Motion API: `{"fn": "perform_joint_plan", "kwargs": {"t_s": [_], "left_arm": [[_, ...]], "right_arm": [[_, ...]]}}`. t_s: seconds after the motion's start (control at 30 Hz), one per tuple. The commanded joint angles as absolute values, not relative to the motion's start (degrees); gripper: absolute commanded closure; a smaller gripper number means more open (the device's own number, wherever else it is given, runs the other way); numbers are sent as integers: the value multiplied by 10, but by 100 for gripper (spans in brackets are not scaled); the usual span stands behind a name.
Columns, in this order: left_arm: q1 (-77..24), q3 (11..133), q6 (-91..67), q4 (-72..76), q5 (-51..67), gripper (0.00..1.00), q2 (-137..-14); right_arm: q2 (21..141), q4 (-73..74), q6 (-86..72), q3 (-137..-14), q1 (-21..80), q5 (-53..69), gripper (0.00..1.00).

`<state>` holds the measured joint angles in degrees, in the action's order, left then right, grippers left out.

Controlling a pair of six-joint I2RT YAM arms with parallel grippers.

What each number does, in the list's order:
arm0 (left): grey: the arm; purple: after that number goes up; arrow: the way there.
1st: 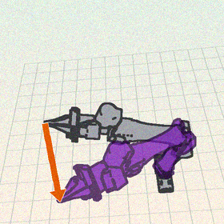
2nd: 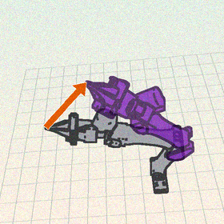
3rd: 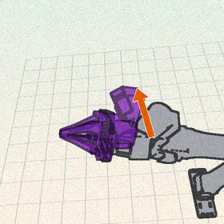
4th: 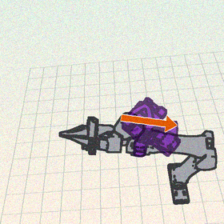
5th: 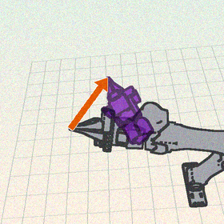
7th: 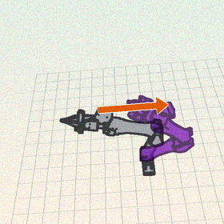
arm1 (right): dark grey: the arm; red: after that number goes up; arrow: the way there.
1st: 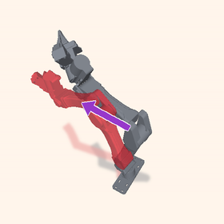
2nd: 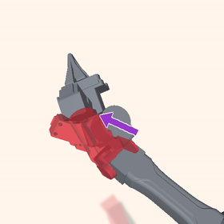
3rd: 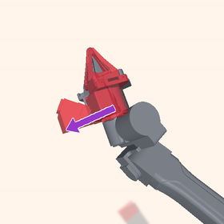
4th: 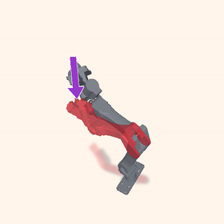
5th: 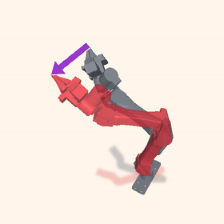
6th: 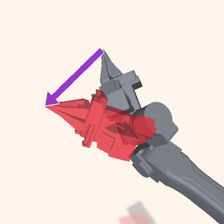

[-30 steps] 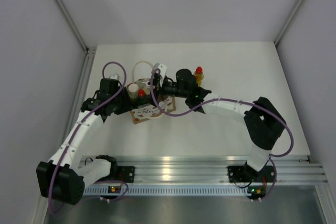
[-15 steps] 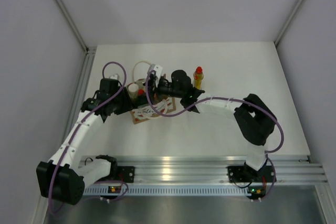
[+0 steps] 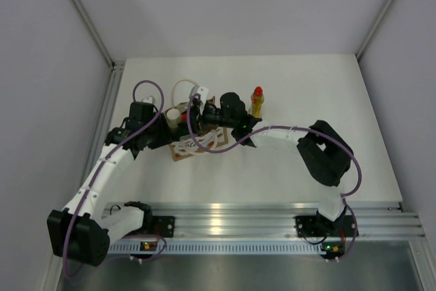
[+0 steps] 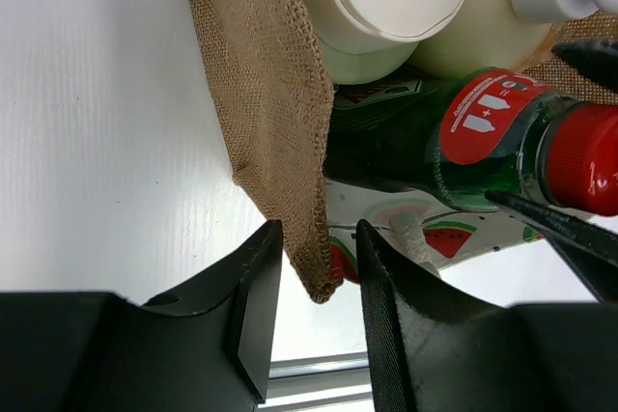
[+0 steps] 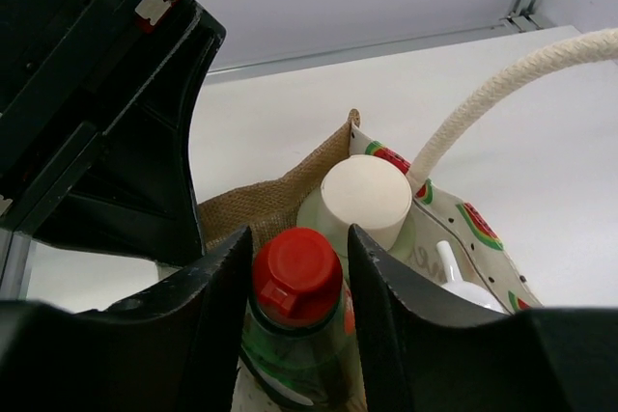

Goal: Take the personal care products out of the canvas bag

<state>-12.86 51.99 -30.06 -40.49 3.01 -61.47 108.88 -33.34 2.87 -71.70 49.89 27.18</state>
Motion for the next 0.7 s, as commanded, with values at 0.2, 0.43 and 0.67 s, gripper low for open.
{"fn": "perform_joint_plan", "kwargs": {"t_s": [0.2, 0.43, 0.67], "left_arm": [[-131, 516, -293, -404, 36, 59, -604], [-131, 515, -294, -404, 34, 59, -601], [-131, 516, -294, -404, 34, 59, -602]], "right_arm": [[1099, -382, 34, -743, 510, 301, 80], [1097, -388, 24, -748, 517, 297, 100], [1093, -351, 22, -790, 527, 264, 100]]}}
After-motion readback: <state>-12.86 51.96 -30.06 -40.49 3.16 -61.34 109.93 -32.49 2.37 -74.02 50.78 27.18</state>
